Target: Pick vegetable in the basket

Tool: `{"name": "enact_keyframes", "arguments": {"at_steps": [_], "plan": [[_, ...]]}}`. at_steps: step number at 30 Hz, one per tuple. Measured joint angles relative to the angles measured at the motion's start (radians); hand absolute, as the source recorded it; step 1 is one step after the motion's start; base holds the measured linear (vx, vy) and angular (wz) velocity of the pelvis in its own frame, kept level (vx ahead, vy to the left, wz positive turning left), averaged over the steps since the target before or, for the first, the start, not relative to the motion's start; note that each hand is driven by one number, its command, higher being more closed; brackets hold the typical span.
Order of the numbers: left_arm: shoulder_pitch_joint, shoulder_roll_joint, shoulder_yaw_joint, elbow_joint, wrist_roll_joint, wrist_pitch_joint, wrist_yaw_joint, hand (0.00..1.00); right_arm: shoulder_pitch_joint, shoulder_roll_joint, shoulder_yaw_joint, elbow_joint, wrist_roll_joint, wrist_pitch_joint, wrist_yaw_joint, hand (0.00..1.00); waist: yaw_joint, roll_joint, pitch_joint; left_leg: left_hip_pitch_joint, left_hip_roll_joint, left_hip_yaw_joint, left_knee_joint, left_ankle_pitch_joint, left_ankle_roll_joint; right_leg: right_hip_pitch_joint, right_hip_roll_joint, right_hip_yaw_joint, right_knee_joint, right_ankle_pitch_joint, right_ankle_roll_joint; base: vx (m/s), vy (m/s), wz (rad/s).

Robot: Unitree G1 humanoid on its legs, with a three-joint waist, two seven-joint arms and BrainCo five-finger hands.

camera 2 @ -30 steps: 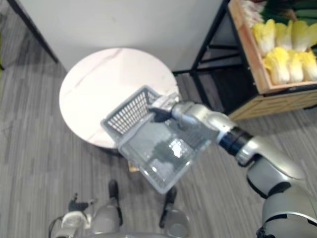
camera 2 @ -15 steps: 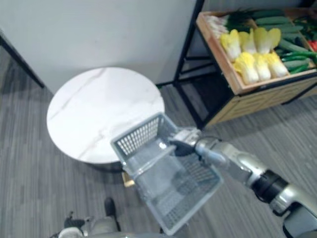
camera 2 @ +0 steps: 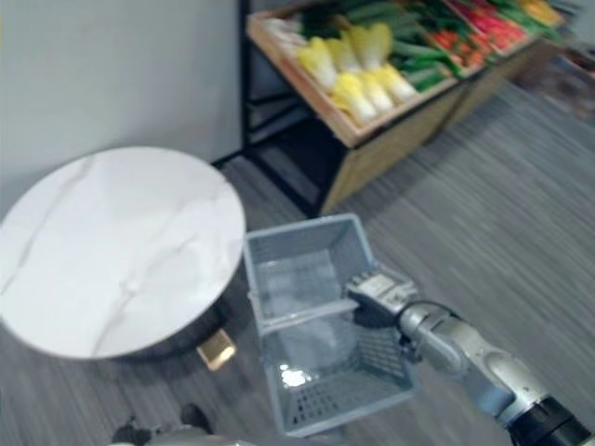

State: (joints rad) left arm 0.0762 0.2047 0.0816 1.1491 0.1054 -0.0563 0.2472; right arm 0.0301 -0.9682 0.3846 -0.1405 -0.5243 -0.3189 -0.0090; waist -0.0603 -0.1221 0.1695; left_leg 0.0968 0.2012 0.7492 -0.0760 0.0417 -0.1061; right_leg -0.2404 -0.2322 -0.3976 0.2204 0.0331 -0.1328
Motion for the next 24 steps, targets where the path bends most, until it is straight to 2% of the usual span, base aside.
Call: {"name": "enact_keyframes", "arguments": {"at_steps": [1, 2, 3, 4, 5, 6, 7, 8, 11, 12, 13, 14, 15, 16, 17, 18, 19, 20, 21, 23, 24], "plan": [[-0.013, 0.021, -0.017, -0.003, 0.0, 0.001, -0.001, 0.0, -0.022, -0.002, 0.02, 0.01, -0.025, -0.005, -0.004, 1.0, 0.008, -0.029, -0.012, 0.013, 0.008, 0.066, 0.067, -0.05, -0.002, 0.011, -0.001, -0.077, -0.015, 0.129, -0.042, 0.07, 0.06, -1.49], [-0.014, 0.018, -0.028, 0.005, 0.002, 0.001, -0.004, 0.0, -0.042, -0.002, 0.022, 0.023, -0.027, -0.009, -0.007, 1.0, 0.015, -0.018, -0.01, 0.017, 0.028, 0.098, 0.08, -0.064, 0.017, 0.027, 0.029, -0.073, -0.078, 0.179, -0.04, 0.0, -0.038, -1.98], [-0.017, 0.009, -0.037, 0.001, 0.006, -0.006, -0.012, 0.0, -0.073, 0.001, 0.027, 0.048, -0.029, -0.012, -0.022, 1.0, 0.019, 0.004, -0.007, 0.058, 0.042, 0.179, 0.071, -0.071, 0.019, 0.046, 0.051, -0.092, -0.115, 0.181, -0.041, -0.04, -0.022, -1.52], [-0.024, 0.006, -0.041, 0.002, 0.007, -0.01, -0.011, 0.0, -0.087, 0.001, 0.036, 0.07, -0.036, -0.014, -0.029, 1.0, 0.011, 0.001, -0.009, 0.074, 0.037, 0.213, 0.079, -0.073, 0.021, 0.049, 0.024, -0.153, -0.024, 0.083, -0.026, 0.0, -0.014, -1.51], [-0.032, 0.004, -0.063, 0.004, 0.006, -0.009, -0.011, 0.0, -0.1, 0.0, 0.049, 0.097, -0.061, -0.013, -0.031, 1.0, 0.01, -0.002, -0.015, 0.09, 0.037, 0.246, 0.099, -0.079, 0.018, 0.064, 0.001, -0.199, 0.032, 0.02, 0.012, 0.05, -0.052, -1.17], [-0.036, 0.007, -0.08, 0.002, 0.006, -0.01, -0.012, 0.0, -0.112, 0.0, 0.057, 0.116, -0.066, -0.012, -0.031, 1.0, 0.014, -0.004, -0.017, 0.099, 0.04, 0.277, 0.124, -0.093, 0.005, 0.072, 0.0, -0.202, 0.014, 0.006, 0.05, 0.04, -0.096, -0.96], [-0.04, 0.007, -0.085, 0.003, 0.006, -0.01, -0.012, 0.0, -0.114, 0.0, 0.056, 0.118, -0.068, -0.01, -0.031, 1.0, 0.014, -0.008, -0.02, 0.098, 0.039, 0.287, 0.137, -0.098, -0.001, 0.075, 0.007, -0.201, -0.008, -0.001, 0.068, 0.01, -0.169, -1.02], [-0.051, -0.002, -0.085, 0.007, 0.005, -0.008, -0.015, 0.0, -0.117, -0.002, 0.056, 0.119, -0.089, -0.009, -0.031, 1.0, 0.015, 0.0, -0.027, 0.096, 0.046, 0.31, 0.159, -0.106, -0.012, 0.098, 0.055, -0.185, -0.111, 0.015, 0.112, -0.02, -0.142, -0.81], [-0.053, -0.029, -0.084, 0.019, 0.007, -0.007, -0.017, 0.0, -0.111, -0.005, 0.057, 0.14, -0.12, -0.008, -0.032, 1.0, 0.017, 0.056, -0.028, 0.111, 0.087, 0.344, 0.196, -0.106, -0.012, 0.13, 0.136, -0.137, -0.227, 0.064, 0.1, -0.09, -0.102, -0.68], [-0.053, -0.031, -0.084, 0.022, 0.009, -0.007, -0.017, 0.0, -0.11, -0.005, 0.057, 0.142, -0.126, -0.008, -0.032, 1.0, 0.015, 0.06, -0.028, 0.114, 0.095, 0.345, 0.206, -0.106, -0.012, 0.133, 0.141, -0.134, -0.229, 0.064, 0.1, -0.1, -0.017, -0.44], [-0.053, -0.035, -0.078, 0.025, 0.018, -0.007, -0.019, 0.0, -0.098, -0.005, 0.057, 0.144, -0.132, -0.006, -0.033, 1.0, 0.01, 0.062, -0.027, 0.115, 0.141, 0.342, 0.282, -0.106, -0.013, 0.149, 0.16, -0.122, -0.237, 0.052, 0.095, -0.08, -0.01, -0.38], [-0.053, -0.031, -0.069, 0.025, 0.019, -0.007, -0.019, 0.0, -0.085, -0.005, 0.056, 0.142, -0.132, -0.006, -0.037, 1.0, 0.013, 0.061, -0.026, 0.11, 0.214, 0.33, 0.416, -0.107, -0.012, 0.163, 0.179, -0.108, -0.24, 0.032, 0.083, -0.09, -0.019, -0.46], [-0.053, -0.031, -0.064, 0.025, 0.019, -0.007, -0.019, 0.0, -0.085, -0.006, 0.055, 0.141, -0.132, -0.007, -0.038, 1.0, 0.014, 0.066, -0.026, 0.105, 0.254, 0.323, 0.489, -0.104, -0.008, 0.171, 0.189, -0.097, -0.239, 0.02, 0.074, -0.05, -0.052, -0.63], [-0.048, -0.034, -0.053, 0.025, 0.018, -0.007, -0.019, 0.0, -0.089, -0.008, 0.056, 0.138, -0.132, -0.008, -0.041, 1.0, 0.017, 0.082, -0.022, 0.091, 0.331, 0.273, 0.625, -0.083, 0.022, 0.187, 0.214, -0.072, -0.236, 0.008, 0.057, -0.01, -0.065, -0.67], [-0.045, -0.034, -0.042, 0.023, 0.017, -0.011, -0.018, 0.0, -0.093, -0.008, 0.058, 0.136, -0.132, -0.008, -0.046, 1.0, 0.026, 0.091, -0.014, 0.06, 0.366, 0.186, 0.708, -0.057, 0.059, 0.2, 0.228, -0.039, -0.234, 0.0, 0.049, 0.0, -0.055, -0.85], [-0.044, -0.036, -0.033, 0.022, 0.017, -0.013, -0.016, 0.0, -0.101, -0.009, 0.066, 0.138, -0.132, -0.006, -0.046, 1.0, 0.035, 0.093, -0.012, 0.013, 0.36, 0.056, 0.774, -0.066, 0.067, 0.203, 0.234, -0.006, -0.234, -0.001, 0.047, 0.02, -0.013, -0.97], [-0.035, -0.036, -0.03, 0.022, 0.017, -0.021, -0.016, 0.0, -0.129, -0.009, 0.094, 0.138, -0.132, 0.001, -0.046, 1.0, 0.036, 0.095, -0.01, -0.049, 0.296, -0.115, 0.818, -0.129, 0.048, 0.206, 0.229, 0.035, -0.235, -0.001, 0.047, 0.03, 0.016, -1.1], [-0.013, -0.044, -0.024, 0.023, 0.017, -0.022, -0.016, 0.0, -0.147, -0.008, 0.112, 0.138, -0.132, 0.002, -0.046, 1.0, 0.039, 0.095, -0.01, -0.088, 0.209, -0.251, 0.793, -0.187, 0.016, 0.206, 0.224, 0.079, -0.239, 0.001, 0.051, 0.05, 0.023, -1.02], [0.003, -0.049, -0.019, 0.022, 0.016, -0.022, -0.016, 0.0, -0.156, -0.007, 0.121, 0.138, -0.132, 0.003, -0.046, 1.0, 0.041, 0.095, -0.01, -0.096, 0.172, -0.296, 0.764, -0.21, 0.005, 0.206, 0.223, 0.098, -0.242, 0.002, 0.052, 0.06, 0.018, -1.03], [0.05, -0.06, 0.001, 0.006, -0.006, -0.027, -0.018, 0.0, -0.179, -0.005, 0.142, 0.138, -0.132, 0.007, -0.046, 1.0, 0.052, 0.091, -0.008, -0.106, 0.062, -0.39, 0.556, -0.252, -0.013, 0.208, 0.225, 0.143, -0.276, 0.007, 0.06, 0.07, 0.012, -0.96], [0.057, -0.062, 0.003, 0.005, -0.006, -0.028, -0.019, 0.0, -0.184, -0.005, 0.143, 0.138, -0.132, 0.007, -0.046, 1.0, 0.055, 0.091, -0.008, -0.114, 0.04, -0.408, 0.503, -0.252, -0.013, 0.207, 0.226, 0.15, -0.288, 0.008, 0.063, 0.06, 0.031, -0.79]]}}
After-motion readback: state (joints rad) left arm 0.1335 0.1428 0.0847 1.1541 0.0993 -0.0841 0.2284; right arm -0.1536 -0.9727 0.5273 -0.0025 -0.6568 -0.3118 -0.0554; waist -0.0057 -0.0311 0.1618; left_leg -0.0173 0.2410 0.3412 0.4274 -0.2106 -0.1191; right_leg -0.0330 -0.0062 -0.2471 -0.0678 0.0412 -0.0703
